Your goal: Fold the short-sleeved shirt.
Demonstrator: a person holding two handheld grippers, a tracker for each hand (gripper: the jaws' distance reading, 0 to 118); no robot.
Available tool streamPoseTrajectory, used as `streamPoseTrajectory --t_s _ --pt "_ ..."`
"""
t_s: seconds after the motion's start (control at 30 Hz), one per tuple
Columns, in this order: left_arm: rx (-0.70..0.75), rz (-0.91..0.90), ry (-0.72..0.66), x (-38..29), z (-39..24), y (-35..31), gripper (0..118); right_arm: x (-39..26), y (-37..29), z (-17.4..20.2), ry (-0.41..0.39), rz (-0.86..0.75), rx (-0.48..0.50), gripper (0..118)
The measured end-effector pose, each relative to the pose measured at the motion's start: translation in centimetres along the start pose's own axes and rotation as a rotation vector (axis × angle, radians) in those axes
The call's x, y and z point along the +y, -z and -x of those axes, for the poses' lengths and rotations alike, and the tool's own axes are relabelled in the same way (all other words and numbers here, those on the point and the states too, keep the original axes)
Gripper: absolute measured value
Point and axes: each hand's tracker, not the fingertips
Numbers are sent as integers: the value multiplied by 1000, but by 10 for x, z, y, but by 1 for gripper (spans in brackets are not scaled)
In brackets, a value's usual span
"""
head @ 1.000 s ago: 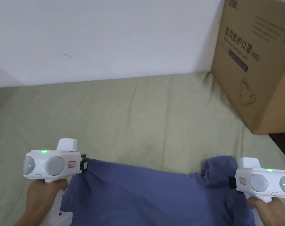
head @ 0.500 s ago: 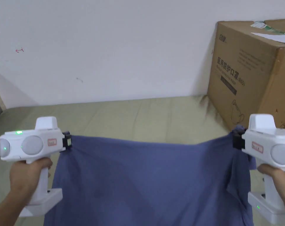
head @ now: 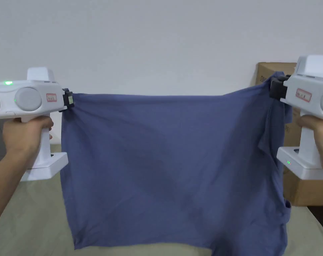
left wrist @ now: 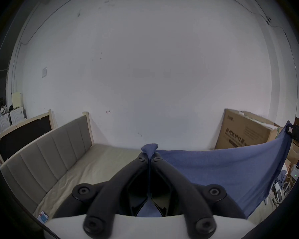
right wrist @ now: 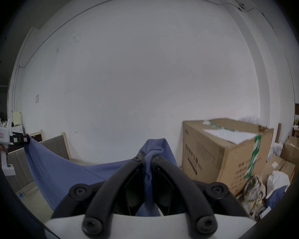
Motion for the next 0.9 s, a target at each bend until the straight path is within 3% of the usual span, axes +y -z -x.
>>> streamPoseTrajectory --t_s 0.23,0.4,0.67,0.8,0.9 --pt "16 -50 15 16 2 34 0 22 29 0 -25 -61 17 3" --pt "28 -18 40 -18 2 75 0 -18 57 -5 -55 -23 36 3" --pt "-11 128 12 -126 8 114 0 -141 81 -25 57 163 68 3" --pt "-33 197 8 -176 12 107 0 -191 69 -33 117 239 68 3" --pt "-48 247 18 -210 15 91 0 -221 48 -35 120 286 69 3"
